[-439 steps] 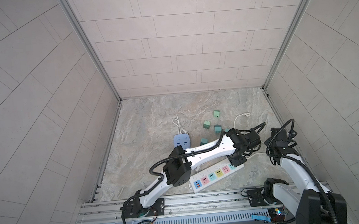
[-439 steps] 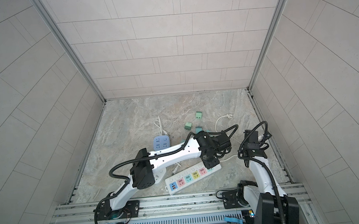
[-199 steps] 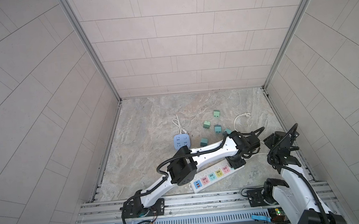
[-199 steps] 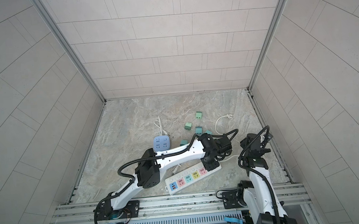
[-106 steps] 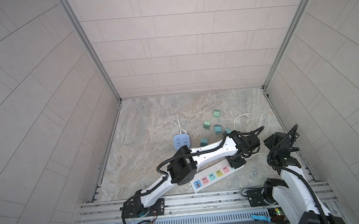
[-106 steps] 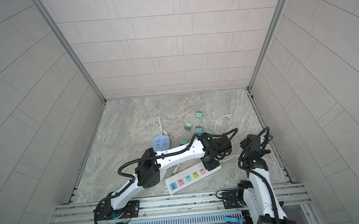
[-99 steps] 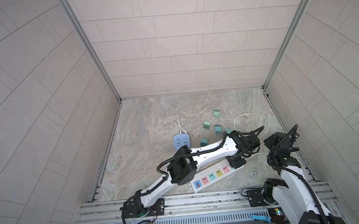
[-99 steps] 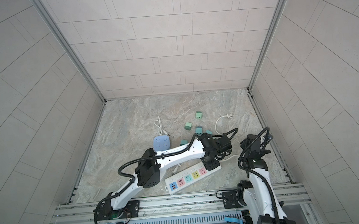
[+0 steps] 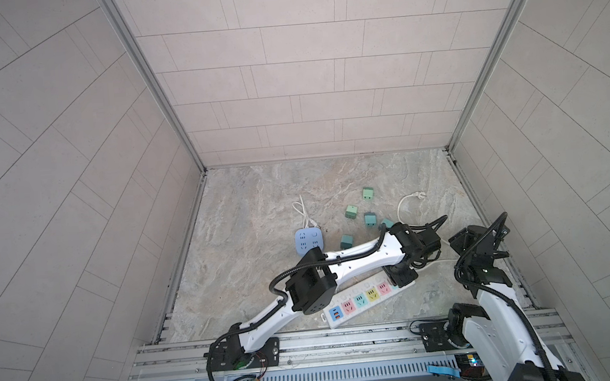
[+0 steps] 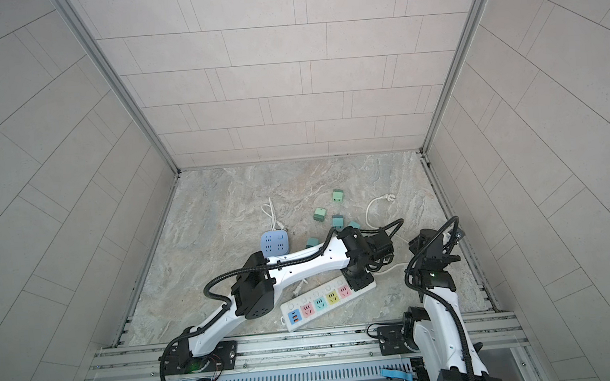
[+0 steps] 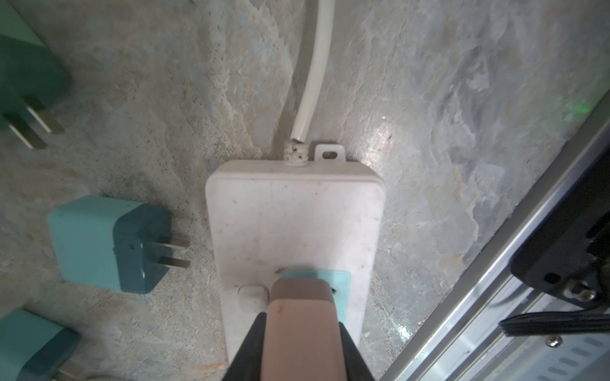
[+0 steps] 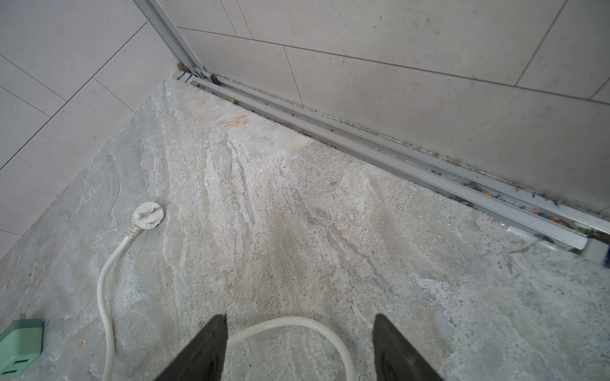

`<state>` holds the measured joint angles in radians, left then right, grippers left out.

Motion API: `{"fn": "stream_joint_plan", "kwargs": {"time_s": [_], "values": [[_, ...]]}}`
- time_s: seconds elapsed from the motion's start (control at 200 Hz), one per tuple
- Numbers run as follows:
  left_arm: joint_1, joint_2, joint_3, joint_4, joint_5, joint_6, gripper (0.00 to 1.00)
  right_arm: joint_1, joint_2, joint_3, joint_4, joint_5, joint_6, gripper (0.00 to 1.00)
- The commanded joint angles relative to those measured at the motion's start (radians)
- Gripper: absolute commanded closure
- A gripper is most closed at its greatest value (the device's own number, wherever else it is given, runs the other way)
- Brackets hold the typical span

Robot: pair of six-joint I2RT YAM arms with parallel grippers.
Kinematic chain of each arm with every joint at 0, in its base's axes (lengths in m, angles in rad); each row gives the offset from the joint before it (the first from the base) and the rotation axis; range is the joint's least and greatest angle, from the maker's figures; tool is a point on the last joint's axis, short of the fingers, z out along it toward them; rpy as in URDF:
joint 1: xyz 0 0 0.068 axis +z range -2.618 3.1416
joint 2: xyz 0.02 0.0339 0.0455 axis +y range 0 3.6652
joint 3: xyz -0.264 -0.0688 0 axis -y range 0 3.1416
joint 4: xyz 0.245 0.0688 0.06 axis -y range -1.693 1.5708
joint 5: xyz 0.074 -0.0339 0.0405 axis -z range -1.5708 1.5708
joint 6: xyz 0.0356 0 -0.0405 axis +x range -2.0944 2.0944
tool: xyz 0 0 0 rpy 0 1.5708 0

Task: Insert the plug
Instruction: 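Lower the pink adapter with the left gripper into the strip's end socket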

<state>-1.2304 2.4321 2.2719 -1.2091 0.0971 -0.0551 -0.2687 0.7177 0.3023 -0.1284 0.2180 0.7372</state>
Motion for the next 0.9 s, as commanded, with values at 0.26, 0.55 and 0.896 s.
{"fn": "stream_joint_plan", "kwargs": {"time_s": [0.26, 0.55, 0.896], "values": [[0.000, 0.047, -0.092, 0.075, 0.002, -0.010, 1.00, -0.004, -0.018, -0.010, -0.026, 0.024, 0.015, 0.29], [0.001, 0.043, -0.155, 0.125, 0.019, -0.031, 1.00, -0.004, -0.027, -0.011, -0.039, 0.030, 0.022, 0.29], [-0.001, -0.013, -0.097, 0.107, 0.014, 0.004, 0.45, -0.004, -0.035, -0.012, -0.040, 0.034, 0.023, 0.29]]}}
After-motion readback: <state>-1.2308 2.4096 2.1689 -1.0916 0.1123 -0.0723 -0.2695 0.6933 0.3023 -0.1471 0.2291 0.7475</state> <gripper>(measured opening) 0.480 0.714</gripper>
